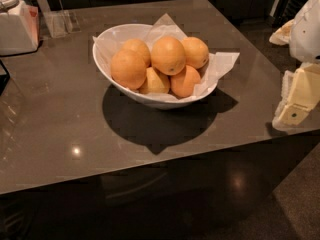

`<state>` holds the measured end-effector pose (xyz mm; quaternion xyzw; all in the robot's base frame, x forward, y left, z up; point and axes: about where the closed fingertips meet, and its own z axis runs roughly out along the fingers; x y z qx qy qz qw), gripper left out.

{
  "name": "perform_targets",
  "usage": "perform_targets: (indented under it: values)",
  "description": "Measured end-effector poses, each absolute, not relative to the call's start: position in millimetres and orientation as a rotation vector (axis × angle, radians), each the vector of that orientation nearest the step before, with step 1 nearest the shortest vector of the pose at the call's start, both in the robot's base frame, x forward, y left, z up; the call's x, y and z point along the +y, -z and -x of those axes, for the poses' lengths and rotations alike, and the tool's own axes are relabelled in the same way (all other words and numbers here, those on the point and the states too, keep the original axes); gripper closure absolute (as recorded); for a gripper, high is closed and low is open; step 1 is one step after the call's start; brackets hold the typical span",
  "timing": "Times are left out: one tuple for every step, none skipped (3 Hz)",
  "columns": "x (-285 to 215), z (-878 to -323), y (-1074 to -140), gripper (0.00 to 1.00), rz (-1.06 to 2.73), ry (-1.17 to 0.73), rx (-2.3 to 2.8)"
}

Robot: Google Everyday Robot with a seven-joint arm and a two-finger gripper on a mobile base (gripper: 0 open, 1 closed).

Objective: Pick orange from white bowl

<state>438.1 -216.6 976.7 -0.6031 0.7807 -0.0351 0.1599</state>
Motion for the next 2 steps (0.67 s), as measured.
perform_targets:
  values:
    - [-216.6, -438.1, -976.7, 0.0, 1.723, 0.1, 2.231]
    - [-211.8, -443.3, -978.3, 0.0, 1.731, 0.055, 2.2]
